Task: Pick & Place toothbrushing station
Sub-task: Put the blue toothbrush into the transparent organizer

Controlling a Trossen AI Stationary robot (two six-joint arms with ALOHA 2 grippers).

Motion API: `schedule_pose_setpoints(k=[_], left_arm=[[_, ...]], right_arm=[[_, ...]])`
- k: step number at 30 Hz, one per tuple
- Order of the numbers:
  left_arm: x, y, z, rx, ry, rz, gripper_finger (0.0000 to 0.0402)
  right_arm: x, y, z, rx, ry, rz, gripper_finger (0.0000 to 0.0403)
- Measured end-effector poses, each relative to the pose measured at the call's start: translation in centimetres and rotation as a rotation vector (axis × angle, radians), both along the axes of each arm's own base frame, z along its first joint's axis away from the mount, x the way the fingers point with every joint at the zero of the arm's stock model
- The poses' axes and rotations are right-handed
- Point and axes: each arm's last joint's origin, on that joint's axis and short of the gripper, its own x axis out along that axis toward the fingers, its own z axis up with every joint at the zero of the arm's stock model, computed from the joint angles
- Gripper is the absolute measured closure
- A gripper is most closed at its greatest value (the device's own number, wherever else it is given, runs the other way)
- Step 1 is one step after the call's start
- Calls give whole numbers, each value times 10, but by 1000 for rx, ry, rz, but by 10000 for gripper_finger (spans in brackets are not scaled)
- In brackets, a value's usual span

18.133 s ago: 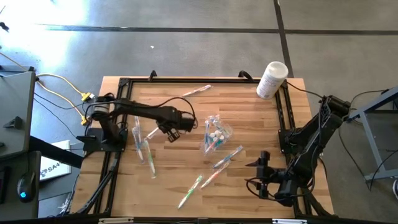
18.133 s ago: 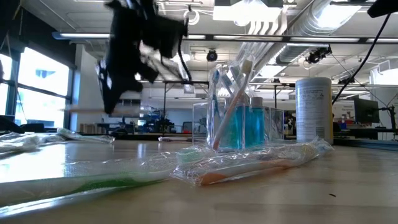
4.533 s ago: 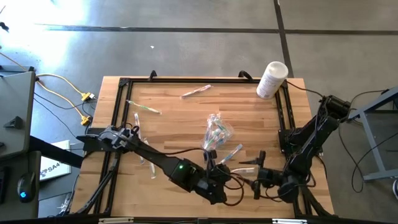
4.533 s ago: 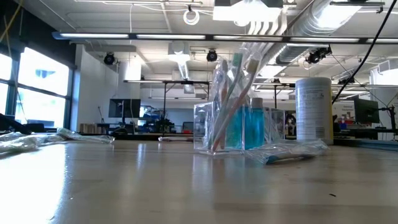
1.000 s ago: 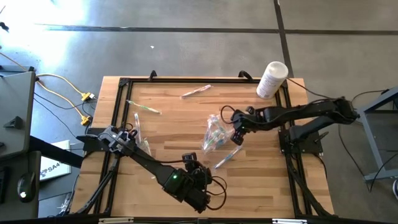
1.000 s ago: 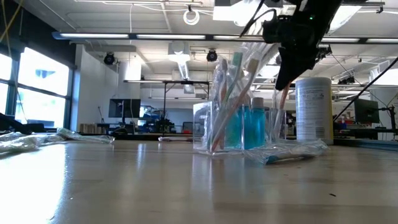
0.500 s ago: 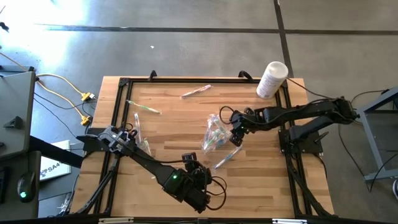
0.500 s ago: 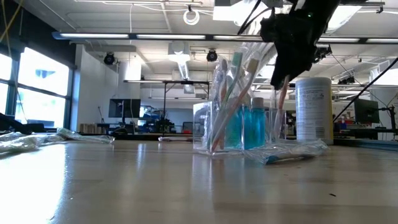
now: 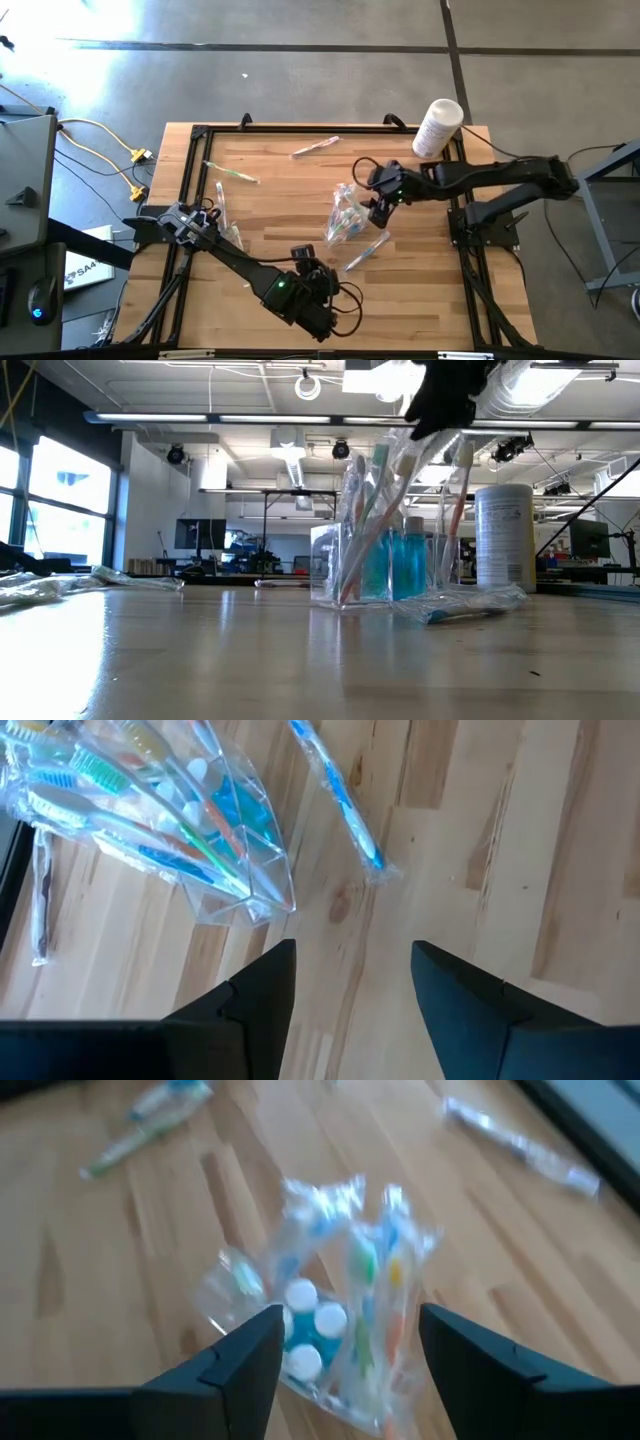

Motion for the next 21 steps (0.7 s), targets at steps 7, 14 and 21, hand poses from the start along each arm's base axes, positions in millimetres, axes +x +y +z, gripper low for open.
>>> schedule_pose_setpoints(k=[7,14,21], left_arm=[[2,-2,-6,9,28,-20,210],[7,-6,-21,5,81,-33,210],[9,-7,-27,0,99,-35,210]], right_arm=[[-19,25,35,12,-155,129,176],[-42,72,44,188,-180,495,176],[-54,111,-10,152,19,632,176]])
